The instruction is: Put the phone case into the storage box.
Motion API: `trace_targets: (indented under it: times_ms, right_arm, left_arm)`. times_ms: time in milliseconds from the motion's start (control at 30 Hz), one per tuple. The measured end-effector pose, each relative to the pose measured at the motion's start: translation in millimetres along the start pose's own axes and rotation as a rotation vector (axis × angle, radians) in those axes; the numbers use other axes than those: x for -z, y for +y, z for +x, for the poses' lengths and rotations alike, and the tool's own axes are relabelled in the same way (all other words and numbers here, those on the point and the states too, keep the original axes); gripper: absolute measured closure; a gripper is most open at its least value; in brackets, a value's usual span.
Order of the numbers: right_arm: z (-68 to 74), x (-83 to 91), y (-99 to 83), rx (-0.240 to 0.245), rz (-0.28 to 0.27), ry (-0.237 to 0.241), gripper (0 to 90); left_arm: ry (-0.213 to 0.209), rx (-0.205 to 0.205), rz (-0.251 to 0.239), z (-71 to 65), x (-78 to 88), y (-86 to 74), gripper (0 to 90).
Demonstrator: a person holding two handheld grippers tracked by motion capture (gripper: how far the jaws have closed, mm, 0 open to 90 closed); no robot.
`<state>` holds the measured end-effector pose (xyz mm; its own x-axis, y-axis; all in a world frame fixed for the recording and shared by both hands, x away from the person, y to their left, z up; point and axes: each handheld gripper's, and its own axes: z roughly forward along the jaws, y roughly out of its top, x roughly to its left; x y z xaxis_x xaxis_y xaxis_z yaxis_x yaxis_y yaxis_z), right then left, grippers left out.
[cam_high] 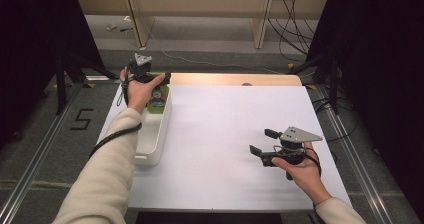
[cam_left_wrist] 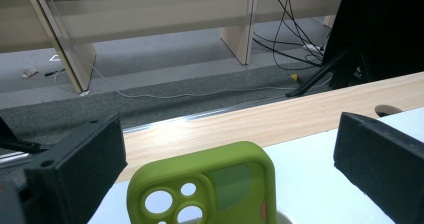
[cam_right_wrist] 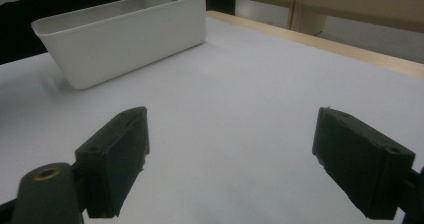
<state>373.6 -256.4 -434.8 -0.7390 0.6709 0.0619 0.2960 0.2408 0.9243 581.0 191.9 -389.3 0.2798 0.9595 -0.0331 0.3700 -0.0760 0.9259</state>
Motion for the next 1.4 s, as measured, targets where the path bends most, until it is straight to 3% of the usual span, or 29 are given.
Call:
trace_targets:
  times_ms: [433, 1133, 1400]
  right_arm:
    - [-0.1, -0.1, 0.1, -0.001, -0.001, -0.005, 16.0]
    - [0.2, -0.5, 0.2, -0.001, 0.002, -0.005, 16.0]
    - [0.0, -0.3, 0.2, -0.001, 0.002, -0.007, 16.0]
  left_arm:
    - [-0.031, 0.033, -0.017, 0.3, 15.6, 0.4, 0.5]
    - [-0.052, 0.025, -0.032, -4.1, 42.0, 1.7, 1.9]
    - [-0.069, 0.032, -0.027, -7.3, 49.5, -1.9, 9.2]
